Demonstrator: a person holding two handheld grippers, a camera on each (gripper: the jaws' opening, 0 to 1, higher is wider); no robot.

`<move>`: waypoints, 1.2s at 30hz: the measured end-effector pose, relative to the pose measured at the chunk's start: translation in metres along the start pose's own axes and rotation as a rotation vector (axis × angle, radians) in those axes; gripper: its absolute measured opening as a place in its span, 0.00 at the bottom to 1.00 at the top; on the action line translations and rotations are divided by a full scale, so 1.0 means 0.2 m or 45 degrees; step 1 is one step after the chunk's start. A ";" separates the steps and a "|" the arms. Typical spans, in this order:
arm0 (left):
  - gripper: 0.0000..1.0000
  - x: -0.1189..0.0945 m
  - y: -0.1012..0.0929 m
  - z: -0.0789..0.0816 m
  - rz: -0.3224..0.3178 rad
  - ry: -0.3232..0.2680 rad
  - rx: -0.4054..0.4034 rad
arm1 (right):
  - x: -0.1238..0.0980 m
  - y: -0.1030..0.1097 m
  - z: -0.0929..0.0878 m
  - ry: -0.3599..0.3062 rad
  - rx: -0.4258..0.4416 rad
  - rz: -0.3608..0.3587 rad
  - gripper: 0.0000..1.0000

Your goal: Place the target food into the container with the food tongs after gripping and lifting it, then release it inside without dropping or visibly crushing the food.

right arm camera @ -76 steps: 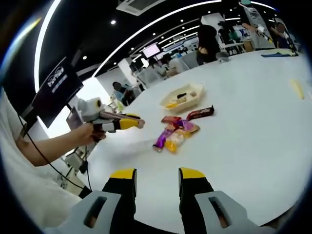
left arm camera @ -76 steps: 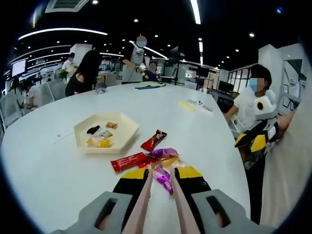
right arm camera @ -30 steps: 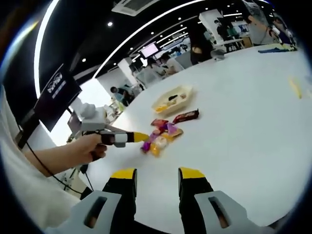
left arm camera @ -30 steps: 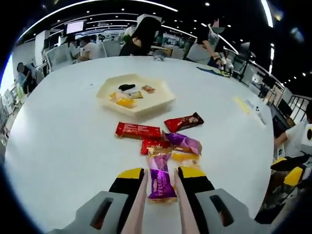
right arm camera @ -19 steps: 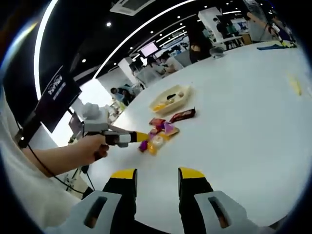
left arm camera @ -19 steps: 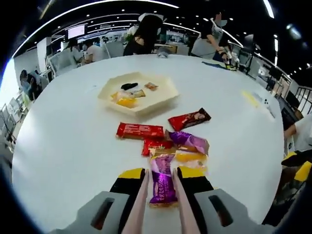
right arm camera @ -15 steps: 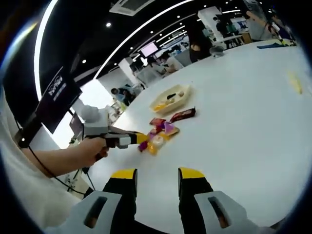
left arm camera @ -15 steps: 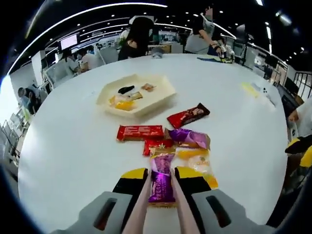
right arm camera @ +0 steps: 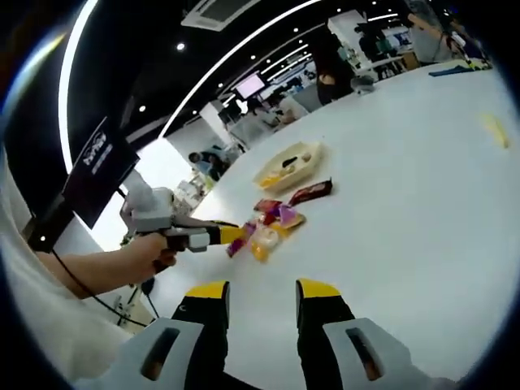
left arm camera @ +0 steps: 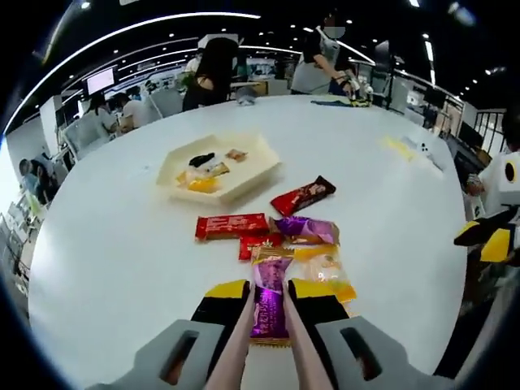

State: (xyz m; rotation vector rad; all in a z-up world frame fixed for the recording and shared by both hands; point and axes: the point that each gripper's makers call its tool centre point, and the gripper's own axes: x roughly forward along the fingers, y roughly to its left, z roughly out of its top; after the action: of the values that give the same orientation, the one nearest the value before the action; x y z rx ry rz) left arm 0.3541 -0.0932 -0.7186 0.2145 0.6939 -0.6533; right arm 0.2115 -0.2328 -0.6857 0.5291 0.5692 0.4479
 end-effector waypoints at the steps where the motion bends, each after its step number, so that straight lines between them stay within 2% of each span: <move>1: 0.15 -0.01 0.00 0.01 -0.003 -0.008 0.007 | 0.01 0.01 0.00 0.001 -0.002 0.003 0.32; 6: 0.15 -0.08 0.02 0.05 -0.027 -0.061 0.033 | 0.06 0.06 -0.01 0.021 -0.023 0.038 0.31; 9: 0.15 -0.11 0.02 0.08 -0.052 -0.090 0.001 | 0.07 0.09 -0.01 0.025 -0.037 0.054 0.31; 15: 0.16 -0.14 0.01 0.12 -0.079 -0.134 -0.132 | 0.07 0.08 0.00 0.009 -0.021 0.047 0.31; 17: 0.16 -0.15 0.01 0.14 -0.078 -0.147 -0.159 | 0.07 0.08 0.00 0.011 -0.017 0.046 0.31; 18: 0.17 -0.16 0.00 0.17 -0.094 -0.167 -0.204 | 0.07 0.08 0.00 0.016 -0.018 0.048 0.31; 24: 0.17 -0.21 0.03 0.27 -0.096 -0.246 -0.264 | 0.10 0.13 -0.02 0.050 -0.041 0.082 0.31; 32: 0.18 -0.27 0.03 0.33 -0.154 -0.295 -0.356 | 0.11 0.15 0.01 0.057 -0.061 0.097 0.31; 36: 0.18 -0.29 0.04 0.34 -0.180 -0.314 -0.384 | 0.12 0.17 -0.01 0.075 -0.088 0.115 0.31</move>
State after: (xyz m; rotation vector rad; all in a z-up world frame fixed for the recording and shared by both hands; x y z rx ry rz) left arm 0.3608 -0.0862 -0.6299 -0.1926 0.5641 -0.6870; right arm 0.2206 -0.1927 -0.6769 0.4784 0.5855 0.5685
